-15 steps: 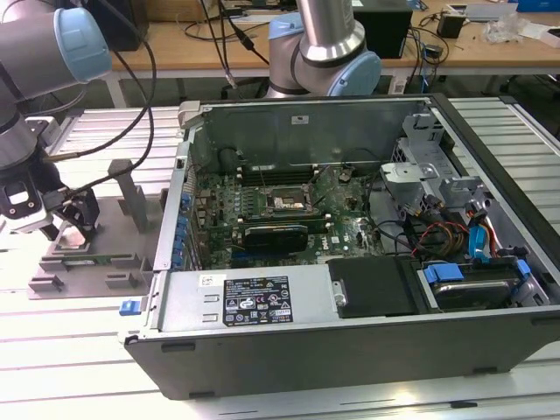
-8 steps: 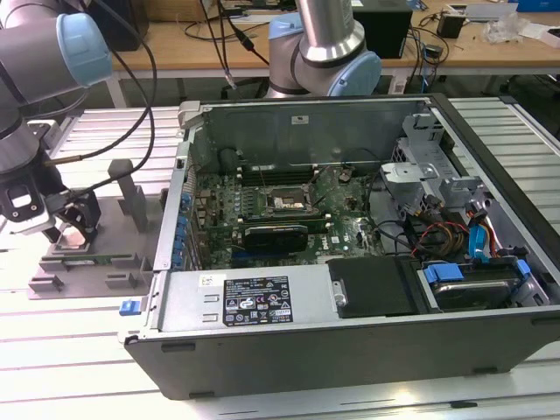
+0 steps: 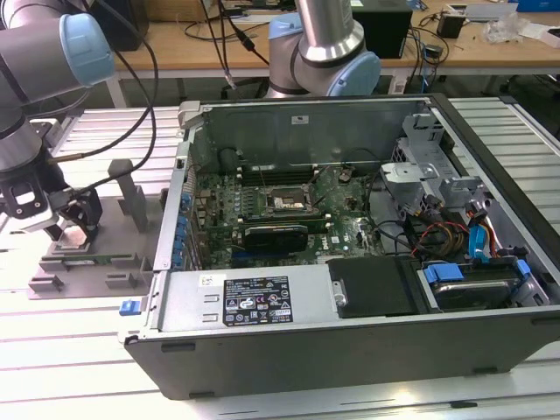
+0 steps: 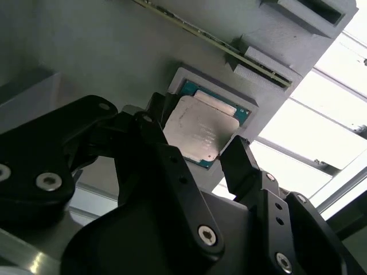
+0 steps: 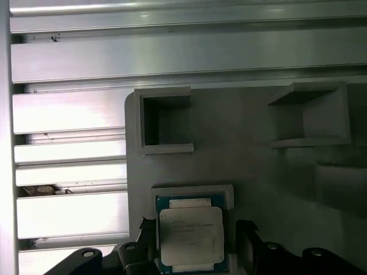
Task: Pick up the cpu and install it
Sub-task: 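Pick up the cpu and move it towards the insertion slot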
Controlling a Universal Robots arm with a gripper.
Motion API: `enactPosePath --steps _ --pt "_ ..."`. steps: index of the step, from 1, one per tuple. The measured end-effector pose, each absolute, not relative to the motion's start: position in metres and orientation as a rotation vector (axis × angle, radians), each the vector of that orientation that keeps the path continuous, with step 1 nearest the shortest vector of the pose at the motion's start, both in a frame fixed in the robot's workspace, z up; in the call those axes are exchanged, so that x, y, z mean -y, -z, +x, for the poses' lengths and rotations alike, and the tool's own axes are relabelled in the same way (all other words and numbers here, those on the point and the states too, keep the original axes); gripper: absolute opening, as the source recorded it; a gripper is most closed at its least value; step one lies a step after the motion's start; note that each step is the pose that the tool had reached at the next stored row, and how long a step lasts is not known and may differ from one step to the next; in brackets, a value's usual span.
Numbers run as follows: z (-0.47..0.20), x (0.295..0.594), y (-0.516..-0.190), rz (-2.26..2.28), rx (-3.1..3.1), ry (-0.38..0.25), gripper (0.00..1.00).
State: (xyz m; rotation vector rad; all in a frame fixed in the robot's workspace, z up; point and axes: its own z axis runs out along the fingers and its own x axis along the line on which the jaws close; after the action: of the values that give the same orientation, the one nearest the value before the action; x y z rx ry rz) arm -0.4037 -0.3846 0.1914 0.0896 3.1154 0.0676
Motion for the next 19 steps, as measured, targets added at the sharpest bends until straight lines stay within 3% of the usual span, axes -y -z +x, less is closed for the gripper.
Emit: enactPosePath --steps 19 --pt "-0.4062 0.3840 -0.1872 0.034 -3.117 -0.061 0.66"
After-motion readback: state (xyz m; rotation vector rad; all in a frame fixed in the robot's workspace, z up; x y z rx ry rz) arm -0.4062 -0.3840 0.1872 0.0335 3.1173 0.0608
